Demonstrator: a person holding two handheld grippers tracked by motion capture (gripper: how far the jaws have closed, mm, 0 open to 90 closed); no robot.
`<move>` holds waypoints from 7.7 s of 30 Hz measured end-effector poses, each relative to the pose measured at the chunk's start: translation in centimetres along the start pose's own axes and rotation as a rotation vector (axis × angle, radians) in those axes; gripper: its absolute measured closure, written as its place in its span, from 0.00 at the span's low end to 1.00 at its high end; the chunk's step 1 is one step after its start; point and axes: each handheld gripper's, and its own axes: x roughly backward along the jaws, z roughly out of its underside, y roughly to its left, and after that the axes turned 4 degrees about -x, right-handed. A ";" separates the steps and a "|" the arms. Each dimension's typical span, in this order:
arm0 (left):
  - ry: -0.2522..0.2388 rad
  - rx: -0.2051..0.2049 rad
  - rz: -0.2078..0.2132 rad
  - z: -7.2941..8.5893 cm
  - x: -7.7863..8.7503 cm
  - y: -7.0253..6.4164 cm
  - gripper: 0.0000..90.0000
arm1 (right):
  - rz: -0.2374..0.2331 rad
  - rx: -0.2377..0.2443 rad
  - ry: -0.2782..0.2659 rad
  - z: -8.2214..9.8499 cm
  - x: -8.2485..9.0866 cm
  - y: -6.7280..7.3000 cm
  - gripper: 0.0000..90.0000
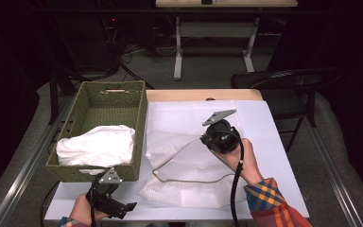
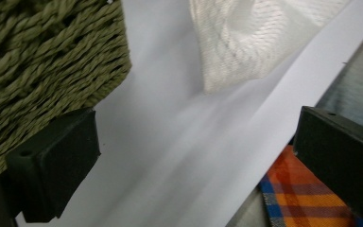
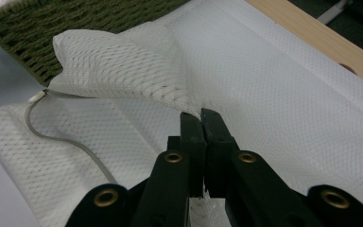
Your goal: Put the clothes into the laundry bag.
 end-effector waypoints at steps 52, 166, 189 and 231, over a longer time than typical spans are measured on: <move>0.115 -0.310 -0.036 -9.9 11.1 11.0 0.00 | -0.006 0.047 -0.021 -0.1 0.0 0.3 0.99; 0.377 -0.165 -0.078 -7.7 0.3 18.2 0.10 | 0.014 0.042 0.052 0.2 -1.2 0.5 0.99; 0.325 -0.203 -0.102 -8.1 2.6 16.5 0.68 | 0.018 0.040 0.048 0.2 -1.0 0.3 0.99; 0.387 -0.163 -0.091 -7.9 -1.0 18.0 0.65 | 0.007 0.047 0.067 0.4 -1.2 0.5 0.98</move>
